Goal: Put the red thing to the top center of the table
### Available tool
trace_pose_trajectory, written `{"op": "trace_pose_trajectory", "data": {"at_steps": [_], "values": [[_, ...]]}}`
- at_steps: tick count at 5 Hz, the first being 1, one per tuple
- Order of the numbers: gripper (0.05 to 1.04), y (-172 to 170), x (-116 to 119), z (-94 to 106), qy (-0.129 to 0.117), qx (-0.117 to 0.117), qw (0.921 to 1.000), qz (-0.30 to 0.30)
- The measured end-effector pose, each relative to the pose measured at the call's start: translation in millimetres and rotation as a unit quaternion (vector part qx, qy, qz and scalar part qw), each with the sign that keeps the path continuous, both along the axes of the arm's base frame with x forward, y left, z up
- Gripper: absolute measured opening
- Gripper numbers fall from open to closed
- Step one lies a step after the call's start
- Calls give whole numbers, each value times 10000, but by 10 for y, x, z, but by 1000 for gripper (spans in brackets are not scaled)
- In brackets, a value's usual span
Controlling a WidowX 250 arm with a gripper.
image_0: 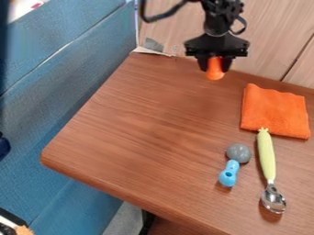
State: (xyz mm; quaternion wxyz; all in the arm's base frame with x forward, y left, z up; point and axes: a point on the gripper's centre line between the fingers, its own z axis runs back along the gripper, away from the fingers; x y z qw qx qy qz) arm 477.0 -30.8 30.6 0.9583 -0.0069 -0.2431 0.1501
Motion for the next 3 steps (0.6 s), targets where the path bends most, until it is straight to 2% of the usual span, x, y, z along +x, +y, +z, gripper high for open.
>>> {"op": "trace_pose_trajectory", "data": {"at_steps": [2, 3], "values": [[524, -146, 308, -236, 305, 93, 9991, -266], [590, -151, 305, -230, 348, 141, 9987, -347]]}}
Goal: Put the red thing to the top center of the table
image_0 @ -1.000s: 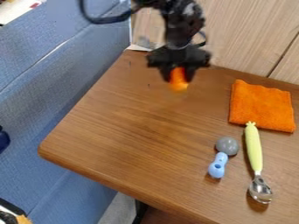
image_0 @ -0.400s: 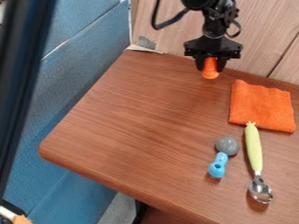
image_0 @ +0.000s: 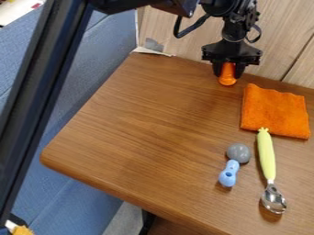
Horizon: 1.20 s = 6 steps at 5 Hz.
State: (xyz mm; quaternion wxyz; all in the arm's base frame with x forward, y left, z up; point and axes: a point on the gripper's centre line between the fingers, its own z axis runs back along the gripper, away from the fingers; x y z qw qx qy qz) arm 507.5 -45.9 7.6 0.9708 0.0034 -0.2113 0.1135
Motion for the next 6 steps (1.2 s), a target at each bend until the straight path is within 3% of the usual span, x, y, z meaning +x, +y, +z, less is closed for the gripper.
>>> {"op": "trace_pose_trajectory", "data": {"at_steps": [2, 5, 6], "values": [[1012, -38, -37, -74, 210, 93, 9997, -57], [1001, -52, -129, -134, 268, 58, 9996, -112], [1001, -71, -203, 278, -15, -47, 9998, -188]]}}
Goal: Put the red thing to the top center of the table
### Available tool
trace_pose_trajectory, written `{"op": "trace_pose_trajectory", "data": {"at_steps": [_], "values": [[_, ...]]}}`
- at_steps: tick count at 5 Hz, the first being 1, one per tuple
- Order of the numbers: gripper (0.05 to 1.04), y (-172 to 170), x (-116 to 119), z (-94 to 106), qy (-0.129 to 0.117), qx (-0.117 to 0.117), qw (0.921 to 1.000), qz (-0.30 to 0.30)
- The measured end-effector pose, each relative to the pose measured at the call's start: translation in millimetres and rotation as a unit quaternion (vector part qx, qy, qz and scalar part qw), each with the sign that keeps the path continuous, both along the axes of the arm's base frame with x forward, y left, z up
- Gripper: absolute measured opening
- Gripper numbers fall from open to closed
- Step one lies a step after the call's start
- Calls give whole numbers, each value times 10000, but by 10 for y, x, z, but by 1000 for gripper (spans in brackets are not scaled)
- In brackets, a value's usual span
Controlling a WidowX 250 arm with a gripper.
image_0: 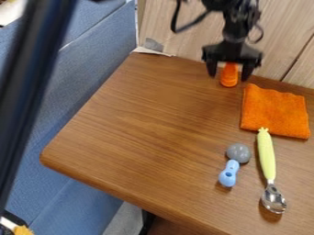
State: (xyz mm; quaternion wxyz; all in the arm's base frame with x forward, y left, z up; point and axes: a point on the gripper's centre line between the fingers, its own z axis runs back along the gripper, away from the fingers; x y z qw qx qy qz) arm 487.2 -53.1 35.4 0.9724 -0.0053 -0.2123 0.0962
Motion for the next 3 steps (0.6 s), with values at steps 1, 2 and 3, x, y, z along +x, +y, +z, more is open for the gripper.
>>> {"op": "trace_pose_trajectory", "data": {"at_steps": [1, 2, 3], "values": [[1001, -33, -175, 320, -350, -214, 9991, -115], [1001, -28, -297, 447, -403, -501, 9973, -343], [1001, 59, -289, 437, -400, -493, 9976, -281]]}}
